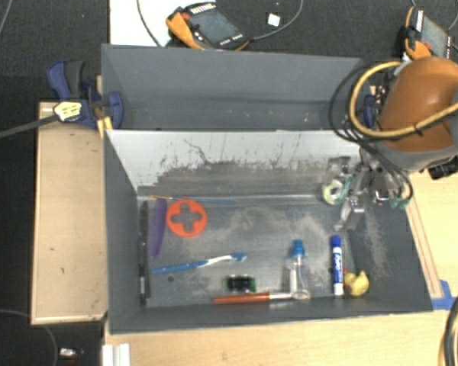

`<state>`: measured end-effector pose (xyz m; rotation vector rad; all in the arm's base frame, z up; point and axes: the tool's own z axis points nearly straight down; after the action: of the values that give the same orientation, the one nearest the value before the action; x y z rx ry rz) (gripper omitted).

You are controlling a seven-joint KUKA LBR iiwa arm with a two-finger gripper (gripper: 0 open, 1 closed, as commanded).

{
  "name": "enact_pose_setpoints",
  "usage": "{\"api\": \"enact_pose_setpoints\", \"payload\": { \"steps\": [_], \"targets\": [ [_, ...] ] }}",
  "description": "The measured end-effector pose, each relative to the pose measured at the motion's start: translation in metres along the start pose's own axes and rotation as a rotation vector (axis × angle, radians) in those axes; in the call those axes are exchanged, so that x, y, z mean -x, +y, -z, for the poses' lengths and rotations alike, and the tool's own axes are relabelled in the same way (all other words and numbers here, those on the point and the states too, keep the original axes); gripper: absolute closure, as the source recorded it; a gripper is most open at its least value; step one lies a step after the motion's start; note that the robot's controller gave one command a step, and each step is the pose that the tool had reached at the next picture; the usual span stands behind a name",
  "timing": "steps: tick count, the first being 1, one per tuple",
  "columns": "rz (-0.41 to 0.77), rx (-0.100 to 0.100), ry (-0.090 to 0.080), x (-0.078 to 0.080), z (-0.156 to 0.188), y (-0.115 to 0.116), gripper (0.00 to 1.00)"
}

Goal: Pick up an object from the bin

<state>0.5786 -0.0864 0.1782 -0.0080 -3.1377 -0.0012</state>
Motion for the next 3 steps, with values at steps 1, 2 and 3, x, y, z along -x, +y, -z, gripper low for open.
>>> {"api": "enact_pose_setpoints", "payload": {
  "steps": [1, 2, 3],
  "targets": [
    [0.004, -0.001, -0.007, 0.002, 0.004, 0.000, 0.00],
    [0.651, -0.004, -0.008, -0.043, -0.074, -0.004, 0.00],
    [0.761, -0.005, -0.012, -0.054, -0.036, 0.044, 0.00]
  ]
}}
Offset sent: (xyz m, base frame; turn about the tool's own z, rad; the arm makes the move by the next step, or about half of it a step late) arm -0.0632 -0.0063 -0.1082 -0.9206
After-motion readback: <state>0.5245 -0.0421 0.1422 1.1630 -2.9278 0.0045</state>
